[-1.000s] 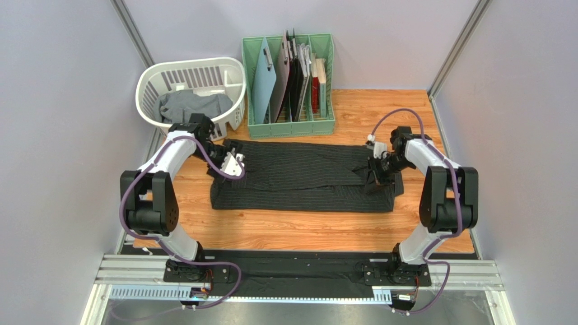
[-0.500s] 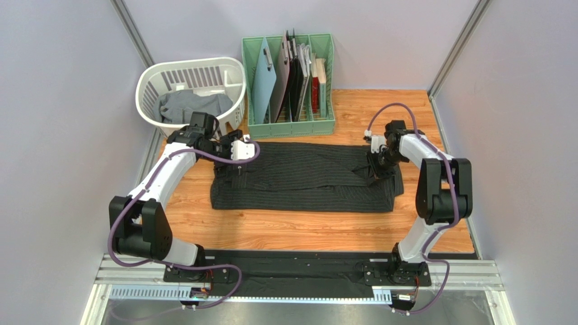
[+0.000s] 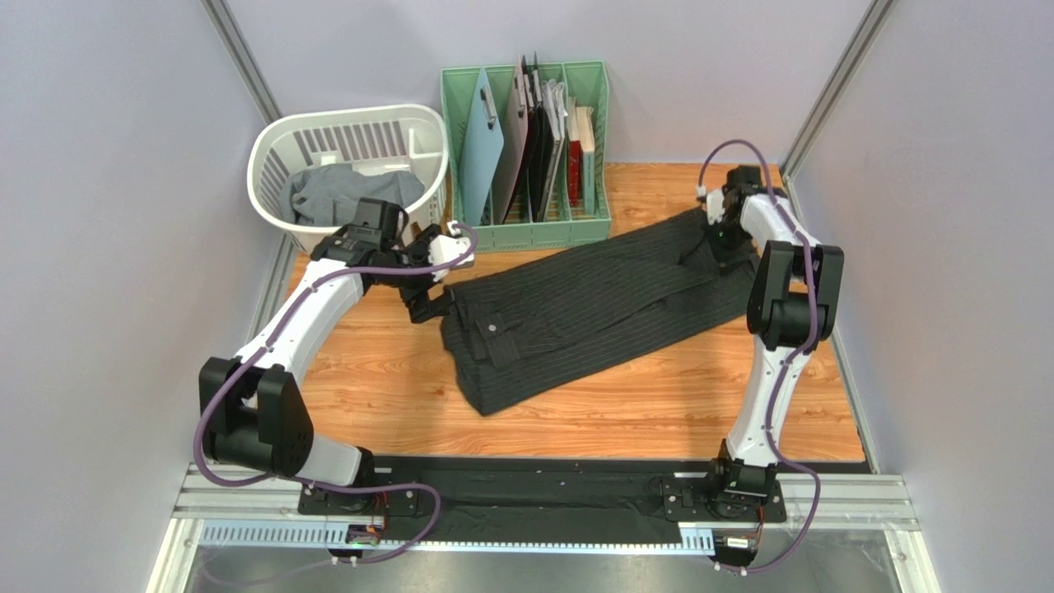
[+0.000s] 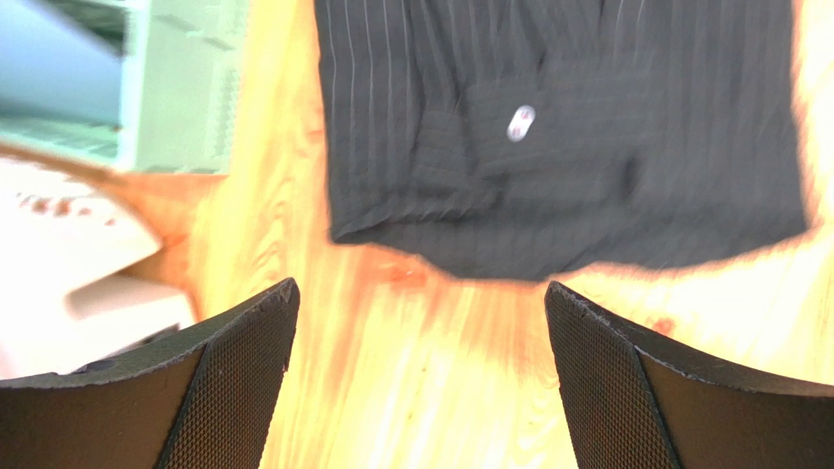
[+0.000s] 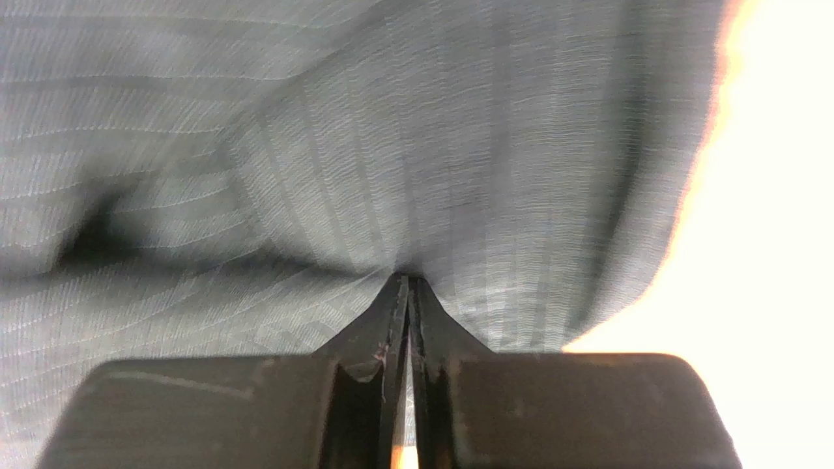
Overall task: Fold and stack the long sleeve shirts
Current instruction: Fold the shirt
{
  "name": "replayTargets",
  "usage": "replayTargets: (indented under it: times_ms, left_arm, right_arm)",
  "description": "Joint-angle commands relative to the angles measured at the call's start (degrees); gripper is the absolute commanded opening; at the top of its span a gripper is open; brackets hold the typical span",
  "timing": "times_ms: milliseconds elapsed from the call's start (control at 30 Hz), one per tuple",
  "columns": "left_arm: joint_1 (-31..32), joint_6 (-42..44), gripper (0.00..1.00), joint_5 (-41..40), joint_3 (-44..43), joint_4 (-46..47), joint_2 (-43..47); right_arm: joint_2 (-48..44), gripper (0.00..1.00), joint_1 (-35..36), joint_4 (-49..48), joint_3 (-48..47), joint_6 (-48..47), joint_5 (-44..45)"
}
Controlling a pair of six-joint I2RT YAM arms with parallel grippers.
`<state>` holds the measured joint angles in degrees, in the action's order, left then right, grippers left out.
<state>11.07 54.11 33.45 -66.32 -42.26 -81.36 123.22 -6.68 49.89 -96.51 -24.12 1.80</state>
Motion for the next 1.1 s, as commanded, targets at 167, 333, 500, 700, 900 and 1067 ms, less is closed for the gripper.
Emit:
replayTargets:
  times_ms: [167, 333, 500, 700, 900, 1067]
  left_arm:
    - [13.9, -3.8, 0.99, -6.3, -1.5, 3.0, -7.7]
    - [20.3, -6.6, 0.86, -12.3, -5.8, 5.5, -15.9]
    - [24.7, -5.6, 0.76, -19.4, -8.7, 4.4, -25.3]
    - [31.3, -10.1, 0.72, -19.0, -10.5, -2.7, -30.8]
    - [39.3, -17.8, 0.72, -14.8, -9.1, -3.4, -32.2]
    - [42.6, -26.3, 0.73, -9.3, -13.4, -3.7, -35.0]
  right_arm:
    - [-6.6, 0.24, -2.0, 3.1, -14.3, 0.0, -2.9]
    - [-15.5, 0.25, -2.0, 4.8, -4.0, 4.4, -11.7]
    - [-19.1, 0.25, -2.0, 4.3, 7.2, 7.9, -16.3]
    - [-19.7, 0.26, -3.3, 4.2, 10.0, 8.7, -17.9]
    - [-18.4, 0.25, -3.3, 3.6, 10.6, 9.2, -18.7]
    - [-16.4, 0.25, -3.0, 1.1, 12.3, 9.4, -17.8]
